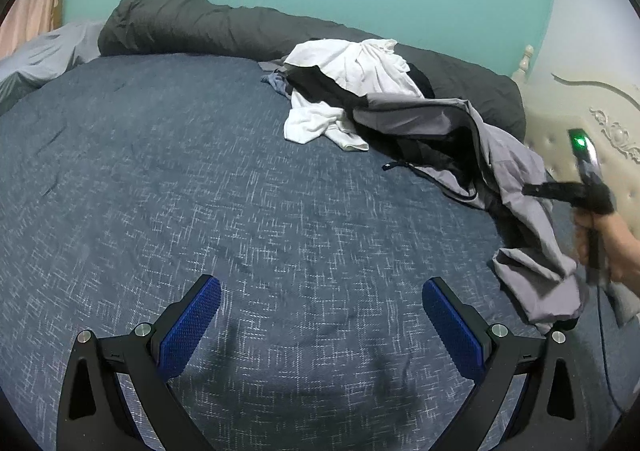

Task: Fold clothes
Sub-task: 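Drag the grey jacket across the bed with the right tool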

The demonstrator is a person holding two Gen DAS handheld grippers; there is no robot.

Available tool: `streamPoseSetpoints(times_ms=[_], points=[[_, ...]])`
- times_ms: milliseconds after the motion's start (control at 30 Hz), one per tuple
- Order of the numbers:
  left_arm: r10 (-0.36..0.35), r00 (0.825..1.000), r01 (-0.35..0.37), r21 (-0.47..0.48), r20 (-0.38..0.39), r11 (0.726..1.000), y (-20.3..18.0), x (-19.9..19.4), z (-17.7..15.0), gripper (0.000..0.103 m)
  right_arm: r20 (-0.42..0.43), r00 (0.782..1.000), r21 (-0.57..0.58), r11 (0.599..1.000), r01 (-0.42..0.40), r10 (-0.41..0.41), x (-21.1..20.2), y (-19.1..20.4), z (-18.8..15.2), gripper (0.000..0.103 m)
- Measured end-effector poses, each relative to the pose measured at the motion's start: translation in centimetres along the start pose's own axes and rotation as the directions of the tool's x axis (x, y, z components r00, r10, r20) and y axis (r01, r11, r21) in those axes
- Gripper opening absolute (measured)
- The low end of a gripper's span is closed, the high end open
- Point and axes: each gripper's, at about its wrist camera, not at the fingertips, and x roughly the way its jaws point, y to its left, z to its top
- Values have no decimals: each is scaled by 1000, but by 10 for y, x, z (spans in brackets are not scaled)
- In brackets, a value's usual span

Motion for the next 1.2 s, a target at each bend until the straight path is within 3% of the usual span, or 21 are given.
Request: streamPoseSetpoints(times_ms=[100, 267, 500, 600, 733, 900, 1033, 1200], points=[[-11, 1000, 11, 0, 6, 1000, -4, -4, 1, 103, 20, 995, 3, 995, -96, 96, -29, 13, -16, 7], [-15, 999, 14, 31, 39, 999, -17, -17, 4, 103, 61, 966, 4, 968, -250, 250, -79, 36, -42, 7], [-23, 998, 21, 39, 67, 999, -26, -31, 6, 103, 49, 922, -41, 923, -383, 385, -138, 66, -74, 4], [-24, 997, 21, 36, 73, 999, -27, -34, 7, 103, 38, 927, -23, 928, -373, 373, -145, 62, -88, 4], [-23, 998, 21, 40, 64, 999, -26, -33, 4, 103, 55, 951, 101, 946, -309, 305, -146, 31, -104, 4], [-21, 998, 20, 28, 58, 999, -20, -31, 4, 103, 75, 980, 284, 938, -200, 186, -144, -19, -123, 4], [-22, 998, 21, 25, 53, 999, -18, -29, 4, 103, 90, 992, 401, 909, -114, 85, -142, -53, -137, 4], [-22, 998, 21, 24, 52, 999, -17, -28, 5, 103, -12, 1000, 448, 894, 14, -10, -126, -73, -153, 4]])
